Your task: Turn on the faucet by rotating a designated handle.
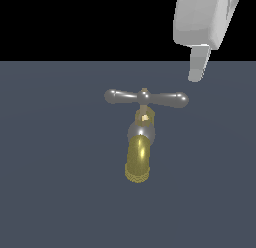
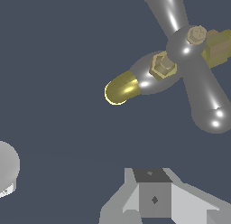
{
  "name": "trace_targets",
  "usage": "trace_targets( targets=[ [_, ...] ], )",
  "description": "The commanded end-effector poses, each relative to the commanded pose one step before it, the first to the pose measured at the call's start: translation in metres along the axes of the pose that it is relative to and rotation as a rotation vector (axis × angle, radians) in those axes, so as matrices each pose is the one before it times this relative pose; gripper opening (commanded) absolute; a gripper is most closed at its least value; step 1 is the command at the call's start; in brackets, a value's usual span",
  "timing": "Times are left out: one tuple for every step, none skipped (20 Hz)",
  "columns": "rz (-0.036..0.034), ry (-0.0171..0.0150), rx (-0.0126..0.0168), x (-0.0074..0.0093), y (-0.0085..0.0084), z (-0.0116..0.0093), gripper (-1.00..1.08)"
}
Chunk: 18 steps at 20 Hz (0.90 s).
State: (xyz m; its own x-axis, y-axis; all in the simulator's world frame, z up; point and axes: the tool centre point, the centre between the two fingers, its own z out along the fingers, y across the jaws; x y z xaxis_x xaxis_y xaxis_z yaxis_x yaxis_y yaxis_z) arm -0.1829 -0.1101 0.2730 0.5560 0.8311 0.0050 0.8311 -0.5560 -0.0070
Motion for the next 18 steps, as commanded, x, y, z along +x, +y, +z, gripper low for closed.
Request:
trace_targets(
  targets=[
    [-0.0584,-0.00228,-0.00226,0.0005,0.0077,0.01217,-1.0],
    [-0.0222,-0.00074,-0.00059,0.00026,0.00298,0.00469,-1.0],
    [-0.02194,-0.00072,-0.00058,0.00028,0.00296,0.00463,-1.0],
    [-0.02165,-0.00069,-0.00056,0.00029,0.00293,0.00456,-1.0],
    [-0.02136,-0.00066,-0.00054,0.0003,0.00289,0.0045,-1.0],
    [-0.02103,-0.00062,-0.00052,0.00032,0.00286,0.00442,-1.0],
    [-0.02023,-0.00056,-0.00048,0.00033,0.00275,0.00425,-1.0],
    [-0.01886,-0.00049,-0.00044,0.00033,0.00258,0.00396,-1.0],
    [-0.01754,-0.00041,-0.00039,0.00032,0.0024,0.00368,-1.0],
    [-0.01628,-0.00034,-0.00034,0.00033,0.00223,0.00341,-1.0],
    [-0.01501,-0.00026,-0.00028,0.00032,0.00206,0.00315,-1.0],
    [-0.01382,-0.00018,-0.00024,0.00032,0.0019,0.00289,-1.0],
    [-0.01269,-0.00012,-0.00019,0.00032,0.00175,0.00265,-1.0],
    [-0.01157,-0.00006,-0.00016,0.0003,0.0016,0.00242,-1.0],
    [-0.01049,-0.00002,-0.00012,0.00029,0.00145,0.00219,-1.0],
    [-0.00947,0.00003,-0.00009,0.00028,0.00131,0.00197,-1.0],
    [-0.00843,0.00008,-0.00005,0.00027,0.00116,0.00176,-1.0],
    [-0.0074,0.00012,-0.00002,0.00024,0.00103,0.00155,-1.0]
  ],
)
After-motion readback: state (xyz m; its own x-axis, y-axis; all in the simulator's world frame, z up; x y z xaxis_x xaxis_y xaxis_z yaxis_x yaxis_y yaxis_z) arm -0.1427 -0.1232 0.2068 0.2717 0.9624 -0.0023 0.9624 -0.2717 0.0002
